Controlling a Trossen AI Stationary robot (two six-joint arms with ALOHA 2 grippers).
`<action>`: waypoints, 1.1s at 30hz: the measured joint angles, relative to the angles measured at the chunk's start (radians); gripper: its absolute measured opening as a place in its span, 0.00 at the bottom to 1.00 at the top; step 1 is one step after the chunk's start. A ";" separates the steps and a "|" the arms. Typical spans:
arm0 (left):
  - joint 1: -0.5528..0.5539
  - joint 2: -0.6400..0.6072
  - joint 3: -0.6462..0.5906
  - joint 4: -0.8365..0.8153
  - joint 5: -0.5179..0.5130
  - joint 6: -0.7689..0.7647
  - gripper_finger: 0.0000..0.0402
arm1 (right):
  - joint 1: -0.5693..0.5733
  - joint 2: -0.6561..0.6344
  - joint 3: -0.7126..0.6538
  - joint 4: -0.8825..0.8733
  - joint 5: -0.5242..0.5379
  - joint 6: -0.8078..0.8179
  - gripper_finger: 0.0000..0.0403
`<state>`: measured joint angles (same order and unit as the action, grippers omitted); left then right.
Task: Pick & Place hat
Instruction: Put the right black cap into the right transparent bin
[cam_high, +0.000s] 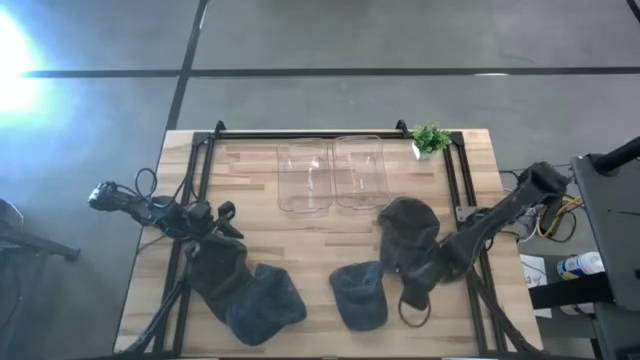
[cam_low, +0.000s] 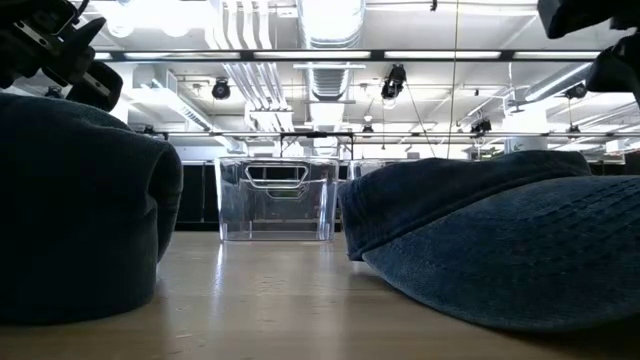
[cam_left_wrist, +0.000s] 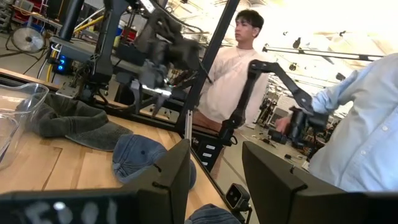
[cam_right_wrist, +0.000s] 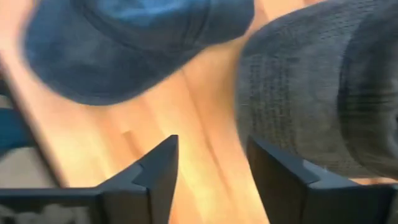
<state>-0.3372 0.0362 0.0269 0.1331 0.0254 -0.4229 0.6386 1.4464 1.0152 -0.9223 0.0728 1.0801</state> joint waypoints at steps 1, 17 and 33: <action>0.000 0.000 0.000 0.000 0.000 0.000 0.35 | 0.017 0.037 0.024 -0.032 0.026 0.020 0.51; 0.000 0.000 0.000 0.000 0.000 0.000 0.35 | 0.106 0.513 0.288 -0.349 0.191 0.339 0.62; 0.000 0.000 0.000 0.000 0.000 0.000 0.35 | 0.061 0.696 0.334 -0.601 0.287 0.338 0.61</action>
<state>-0.3370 0.0362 0.0269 0.1332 0.0254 -0.4229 0.6993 2.1420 1.3495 -1.5230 0.3598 1.4183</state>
